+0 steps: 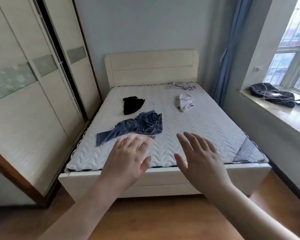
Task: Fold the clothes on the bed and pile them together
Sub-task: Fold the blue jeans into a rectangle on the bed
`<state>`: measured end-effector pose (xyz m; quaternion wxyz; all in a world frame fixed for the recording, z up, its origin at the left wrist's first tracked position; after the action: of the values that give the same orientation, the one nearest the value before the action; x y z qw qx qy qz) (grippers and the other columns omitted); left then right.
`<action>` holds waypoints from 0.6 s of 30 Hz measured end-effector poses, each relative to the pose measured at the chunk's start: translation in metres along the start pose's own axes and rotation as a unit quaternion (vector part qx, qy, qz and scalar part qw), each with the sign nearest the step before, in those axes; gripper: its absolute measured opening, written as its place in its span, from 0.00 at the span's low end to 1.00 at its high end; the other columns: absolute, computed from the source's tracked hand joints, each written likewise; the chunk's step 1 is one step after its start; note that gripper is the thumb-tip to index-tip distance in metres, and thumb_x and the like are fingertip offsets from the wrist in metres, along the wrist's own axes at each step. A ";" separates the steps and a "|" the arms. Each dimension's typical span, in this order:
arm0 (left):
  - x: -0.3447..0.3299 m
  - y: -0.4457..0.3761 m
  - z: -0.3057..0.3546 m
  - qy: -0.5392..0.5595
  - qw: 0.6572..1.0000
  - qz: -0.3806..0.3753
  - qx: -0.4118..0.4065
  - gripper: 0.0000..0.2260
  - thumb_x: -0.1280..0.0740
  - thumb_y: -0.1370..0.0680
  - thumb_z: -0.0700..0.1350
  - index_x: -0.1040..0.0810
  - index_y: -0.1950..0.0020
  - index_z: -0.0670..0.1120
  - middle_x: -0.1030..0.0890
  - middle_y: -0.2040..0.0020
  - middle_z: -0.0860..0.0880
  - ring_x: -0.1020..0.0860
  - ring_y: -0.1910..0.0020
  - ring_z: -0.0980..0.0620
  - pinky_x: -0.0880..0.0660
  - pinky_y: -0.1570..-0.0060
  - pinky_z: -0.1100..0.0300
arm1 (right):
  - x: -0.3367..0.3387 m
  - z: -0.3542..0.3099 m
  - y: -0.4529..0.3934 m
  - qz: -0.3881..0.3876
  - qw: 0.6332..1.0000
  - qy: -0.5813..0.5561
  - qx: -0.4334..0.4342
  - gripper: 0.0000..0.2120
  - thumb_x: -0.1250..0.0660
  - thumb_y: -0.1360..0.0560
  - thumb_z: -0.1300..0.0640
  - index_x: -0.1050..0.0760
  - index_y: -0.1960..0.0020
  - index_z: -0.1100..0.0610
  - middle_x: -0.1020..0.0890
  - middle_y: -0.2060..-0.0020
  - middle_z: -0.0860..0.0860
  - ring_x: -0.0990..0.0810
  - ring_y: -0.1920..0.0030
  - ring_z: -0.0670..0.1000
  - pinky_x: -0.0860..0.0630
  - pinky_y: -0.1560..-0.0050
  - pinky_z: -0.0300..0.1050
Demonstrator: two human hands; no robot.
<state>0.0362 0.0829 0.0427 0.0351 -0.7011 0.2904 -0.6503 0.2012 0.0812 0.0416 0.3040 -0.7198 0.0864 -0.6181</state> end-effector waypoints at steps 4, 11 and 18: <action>-0.037 -0.008 0.005 -0.009 1.000 -0.020 0.014 0.26 0.46 0.21 0.56 0.28 0.28 0.46 0.21 0.38 0.46 0.23 0.37 0.45 0.27 0.37 0.49 | -0.042 0.006 -0.006 -0.034 0.999 -0.015 0.011 0.24 0.35 0.23 0.47 0.28 0.31 0.58 0.24 0.34 0.55 0.26 0.34 0.56 0.29 0.33 0.55; -0.099 -0.030 -0.021 0.018 0.999 -0.039 0.025 0.24 0.45 0.20 0.56 0.28 0.28 0.47 0.23 0.34 0.47 0.27 0.33 0.46 0.30 0.34 0.48 | -0.115 0.009 -0.043 -0.069 0.997 -0.030 0.020 0.24 0.42 0.21 0.45 0.29 0.30 0.57 0.25 0.34 0.55 0.27 0.33 0.56 0.31 0.33 0.54; -0.165 -0.067 -0.067 0.049 0.997 -0.051 0.029 0.22 0.43 0.20 0.54 0.26 0.30 0.46 0.25 0.33 0.46 0.28 0.32 0.44 0.30 0.33 0.44 | -0.190 -0.005 -0.085 -0.115 0.992 -0.024 0.040 0.26 0.47 0.20 0.41 0.30 0.28 0.55 0.30 0.28 0.54 0.33 0.27 0.56 0.39 0.27 0.53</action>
<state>0.0000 0.2354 -0.0650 0.0074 -0.6812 0.2367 -0.6928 0.1337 0.2426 -0.0707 0.2615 -0.7270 -0.0286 -0.6343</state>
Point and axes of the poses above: each hand's wrist, its own y-axis away from the middle knuckle, its own x-axis out of the back of the hand, z = x × y, the point moved 10 cm from there along -y, towards the middle knuckle
